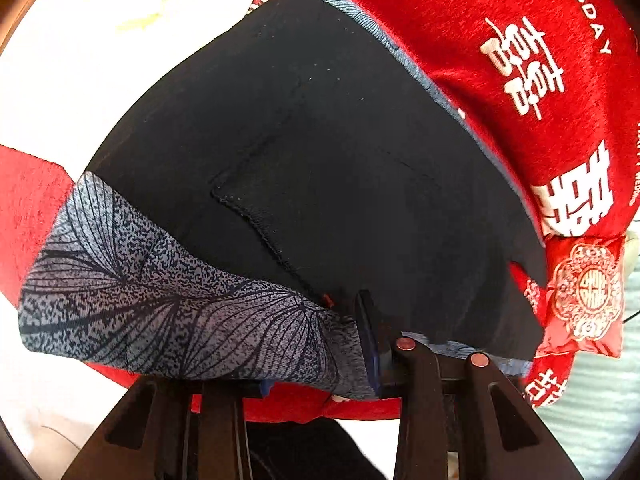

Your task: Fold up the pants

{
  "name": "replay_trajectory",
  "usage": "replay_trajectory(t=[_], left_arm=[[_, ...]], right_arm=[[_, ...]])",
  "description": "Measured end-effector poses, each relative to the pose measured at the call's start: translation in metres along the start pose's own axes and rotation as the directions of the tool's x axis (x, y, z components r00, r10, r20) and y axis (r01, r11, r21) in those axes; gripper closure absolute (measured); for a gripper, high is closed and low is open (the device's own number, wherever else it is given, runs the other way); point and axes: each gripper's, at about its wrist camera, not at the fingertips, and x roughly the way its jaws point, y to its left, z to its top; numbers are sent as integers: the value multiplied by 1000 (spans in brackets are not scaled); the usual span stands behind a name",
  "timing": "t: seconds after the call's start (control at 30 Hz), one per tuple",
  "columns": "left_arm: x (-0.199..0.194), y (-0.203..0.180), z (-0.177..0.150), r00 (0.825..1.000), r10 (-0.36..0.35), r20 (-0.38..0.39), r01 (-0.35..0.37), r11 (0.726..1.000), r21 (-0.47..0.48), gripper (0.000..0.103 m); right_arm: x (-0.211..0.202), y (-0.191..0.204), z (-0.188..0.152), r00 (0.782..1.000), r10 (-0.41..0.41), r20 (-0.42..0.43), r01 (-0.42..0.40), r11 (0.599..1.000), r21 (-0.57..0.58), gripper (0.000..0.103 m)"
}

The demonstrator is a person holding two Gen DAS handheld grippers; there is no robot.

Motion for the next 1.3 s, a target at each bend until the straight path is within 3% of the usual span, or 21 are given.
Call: replay_trajectory(t=[0.03, 0.13, 0.23, 0.33, 0.5, 0.63, 0.77, 0.87, 1.0, 1.03, 1.07, 1.1, 1.13, 1.17, 1.2, 1.23, 1.3], left_arm=[[-3, -1, 0, 1000, 5, 4, -5, 1000, 0, 76], [-17, -5, 4, 1000, 9, 18, -9, 1000, 4, 76], [-32, -17, 12, 999, 16, 41, -17, 1000, 17, 76], [-47, -46, 31, 995, 23, 98, -28, 998, 51, 76], [-47, -89, 95, 982, 16, 191, -34, 995, 92, 76], [-12, -106, 159, 968, 70, 239, -97, 990, 102, 76], [36, -104, 197, 961, 167, 220, -191, 977, 90, 76], [64, -99, 211, 957, 217, 192, -235, 969, 76, 75], [58, -107, 215, 953, 251, 169, -265, 962, 71, 75], [52, -110, 213, 953, 252, 171, -267, 961, 75, 75], [42, -113, 209, 951, 253, 177, -271, 959, 81, 75], [33, -116, 206, 948, 258, 184, -277, 957, 87, 71], [22, -120, 201, 934, 289, 210, -313, 945, 91, 41], [11, -123, 197, 912, 323, 253, -355, 930, 91, 24], [4, -125, 193, 898, 334, 286, -372, 924, 91, 15], [-6, -128, 189, 888, 334, 316, -381, 919, 100, 15], [-3, -129, 187, 886, 357, 297, -405, 906, 119, 15]], right_arm=[[-4, 5, 0, 998, -61, 12, 61, 998, -13, 96], [-10, 52, -4, 969, -248, 6, 243, 943, -228, 97], [2, 128, -14, 909, -415, 23, 367, 775, -514, 97], [19, 193, -9, 880, -475, 30, 373, 650, -662, 97], [65, 277, 28, 853, -521, 16, 342, 535, -773, 96], [122, 310, 78, 815, -579, 2, 353, 494, -794, 95], [183, 307, 130, 740, -673, -2, 413, 456, -789, 94], [208, 285, 165, 688, -726, -23, 462, 462, -757, 92], [207, 271, 180, 703, -705, -94, 449, 543, -709, 92], [202, 273, 178, 700, -706, -107, 441, 545, -713, 90], [199, 276, 176, 693, -713, -104, 438, 532, -725, 78], [194, 283, 170, 686, -723, -83, 434, 499, -750, 55], [194, 290, 167, 685, -725, -69, 430, 479, -766, 40], [189, 297, 162, 692, -720, -53, 421, 463, -780, 26], [185, 306, 154, 708, -705, -42, 406, 456, -792, 26], [179, 312, 147, 713, -701, -34, 398, 443, -804, 26], [173, 317, 139, 708, -706, -24, 390, 419, -820, 26]])
